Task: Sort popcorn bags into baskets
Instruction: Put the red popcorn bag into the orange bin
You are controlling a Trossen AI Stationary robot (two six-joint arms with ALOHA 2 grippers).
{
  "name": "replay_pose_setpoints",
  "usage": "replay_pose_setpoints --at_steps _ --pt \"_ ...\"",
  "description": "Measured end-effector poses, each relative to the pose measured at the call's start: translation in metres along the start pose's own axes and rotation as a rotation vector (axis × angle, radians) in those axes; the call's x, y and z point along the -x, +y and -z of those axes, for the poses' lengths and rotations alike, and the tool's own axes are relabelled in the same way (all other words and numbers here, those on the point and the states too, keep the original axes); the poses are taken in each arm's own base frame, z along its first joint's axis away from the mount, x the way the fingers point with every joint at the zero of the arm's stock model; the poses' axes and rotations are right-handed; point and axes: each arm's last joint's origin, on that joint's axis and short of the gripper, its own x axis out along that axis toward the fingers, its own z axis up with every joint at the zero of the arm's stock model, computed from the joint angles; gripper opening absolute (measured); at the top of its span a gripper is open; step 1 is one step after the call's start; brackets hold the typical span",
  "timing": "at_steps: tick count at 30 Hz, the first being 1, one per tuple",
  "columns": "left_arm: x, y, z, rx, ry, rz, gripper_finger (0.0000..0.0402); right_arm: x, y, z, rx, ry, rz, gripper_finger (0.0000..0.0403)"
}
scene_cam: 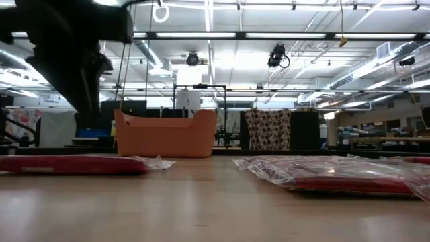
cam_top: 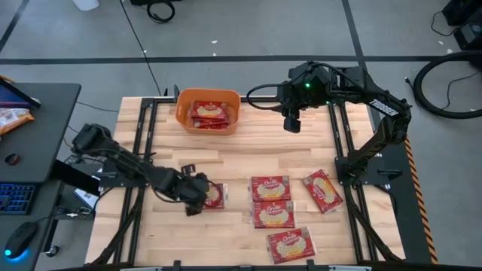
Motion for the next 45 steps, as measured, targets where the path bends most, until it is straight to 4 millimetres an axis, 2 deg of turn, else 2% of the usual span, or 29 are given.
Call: replay_pose_setpoints --at_steps 4,12,18,27,31,41,45 --pt "0.002 -0.011 -0.004 -0.036 -0.078 0.059 0.0163 0.0 0.0 0.0 -0.008 0.0 0.002 0.0155" --pt "-0.016 -0.034 -0.007 -0.035 -0.074 0.187 0.0238 0.0 0.0 0.0 -0.008 0.005 0.002 0.0155" --pt "-0.031 -0.042 0.002 -0.062 -0.006 0.164 0.0241 0.0 0.0 0.001 -0.006 0.007 0.003 0.0155" --pt "-0.046 -0.048 0.023 -0.14 0.135 0.055 0.0191 0.0 0.001 0.004 0.002 0.043 -0.003 0.0155" --pt "-0.048 -0.045 0.026 -0.151 0.172 0.019 0.0158 0.0 0.001 0.005 0.0 0.049 -0.001 0.0155" --pt "-0.043 -0.04 0.027 -0.033 0.245 -0.056 0.0017 0.0 0.0 0.005 0.0 0.052 0.008 0.0155" --pt "-0.036 -0.038 0.019 -0.026 0.255 -0.092 0.0017 0.0 0.0 0.004 -0.001 0.049 0.02 0.0155"
